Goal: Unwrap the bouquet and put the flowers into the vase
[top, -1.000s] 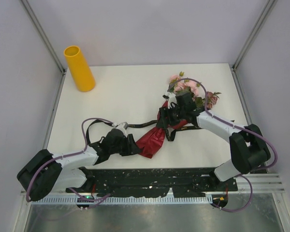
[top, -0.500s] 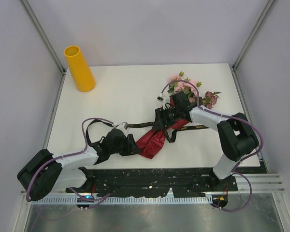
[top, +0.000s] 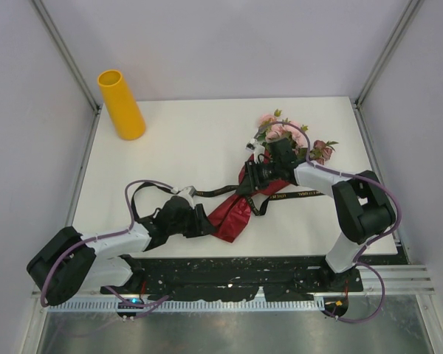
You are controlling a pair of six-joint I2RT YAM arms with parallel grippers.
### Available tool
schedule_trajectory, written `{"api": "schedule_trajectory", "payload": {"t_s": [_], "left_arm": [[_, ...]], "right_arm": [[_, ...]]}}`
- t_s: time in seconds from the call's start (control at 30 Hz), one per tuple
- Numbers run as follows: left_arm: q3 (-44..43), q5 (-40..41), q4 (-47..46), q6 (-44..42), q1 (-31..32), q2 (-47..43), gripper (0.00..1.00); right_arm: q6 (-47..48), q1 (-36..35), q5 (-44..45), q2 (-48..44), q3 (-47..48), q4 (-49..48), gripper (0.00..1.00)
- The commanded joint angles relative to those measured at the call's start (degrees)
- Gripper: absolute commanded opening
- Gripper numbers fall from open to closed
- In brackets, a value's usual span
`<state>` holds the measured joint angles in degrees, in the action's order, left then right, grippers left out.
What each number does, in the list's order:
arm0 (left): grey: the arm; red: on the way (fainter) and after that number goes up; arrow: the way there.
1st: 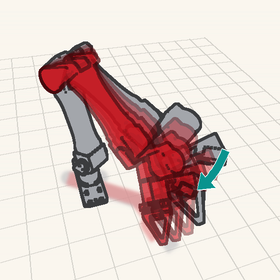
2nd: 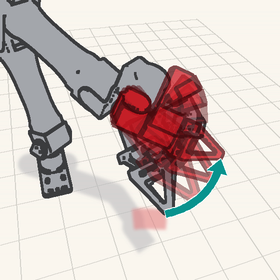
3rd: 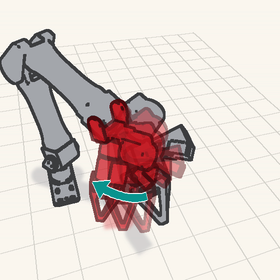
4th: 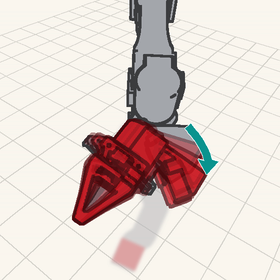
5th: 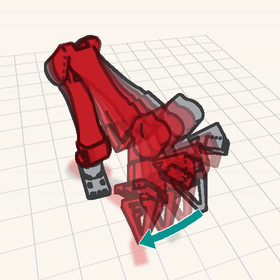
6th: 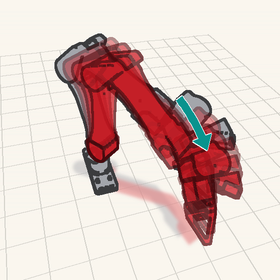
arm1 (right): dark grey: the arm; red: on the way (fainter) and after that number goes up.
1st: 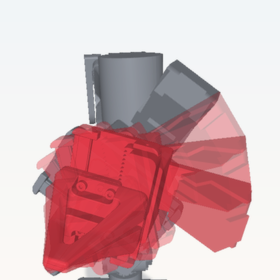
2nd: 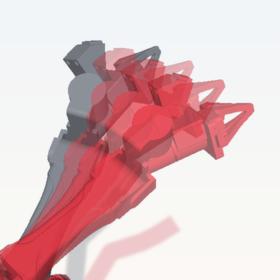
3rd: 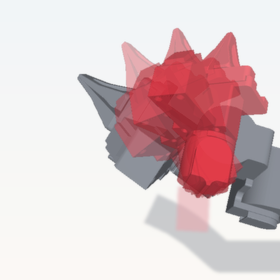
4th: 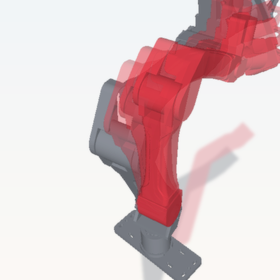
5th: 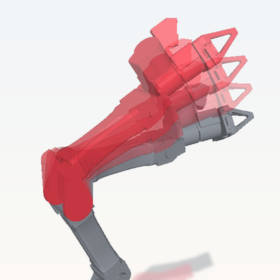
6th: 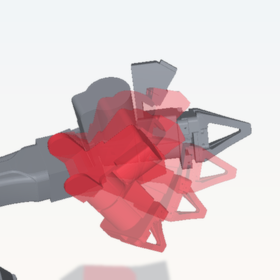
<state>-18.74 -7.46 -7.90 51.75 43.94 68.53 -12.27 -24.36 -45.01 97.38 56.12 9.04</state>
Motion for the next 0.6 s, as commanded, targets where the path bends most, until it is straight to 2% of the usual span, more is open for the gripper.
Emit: {"api": "schedule_trajectory", "payload": {"t_s": [0.0,0.1,0.2,0.27,0.33,0.4,0.57], "left_arm": [[1.43,4.48,7.73,-0.95,0.44,2.57,0.47],[1.34,4.56,7.73,-0.86,0.62,2.66,0.47],[1.34,4.56,7.73,-0.86,0.71,2.66,0.47],[1.34,4.56,7.73,-0.77,0.71,2.75,0.47],[1.43,4.91,7.73,-0.77,0.79,2.92,0.47],[1.34,5.0,7.73,-0.68,0.79,3.27,0.48],[1.17,5.0,7.81,-0.33,1.23,4.15,0.48]], "right_arm": [[-2.76,0.71,-3.77,-1.76,-1.36,-4.38,0.31],[-2.93,0.8,-3.85,-1.67,-2.06,-4.82,0.27],[-3.19,0.98,-4.47,-1.76,-2.59,-5.26,0.18],[-3.98,1.07,-5.17,-2.19,-3.12,-6.49,0.18],[-5.73,1.07,-5.87,-3.07,-3.64,-8.41,0.21],[-8.1,1.07,-7.8,-3.52,-4.44,-12.28,0.34],[-14.09,0.98,-11.58,-1.94,-6.37,-21.07,0.35]]}}
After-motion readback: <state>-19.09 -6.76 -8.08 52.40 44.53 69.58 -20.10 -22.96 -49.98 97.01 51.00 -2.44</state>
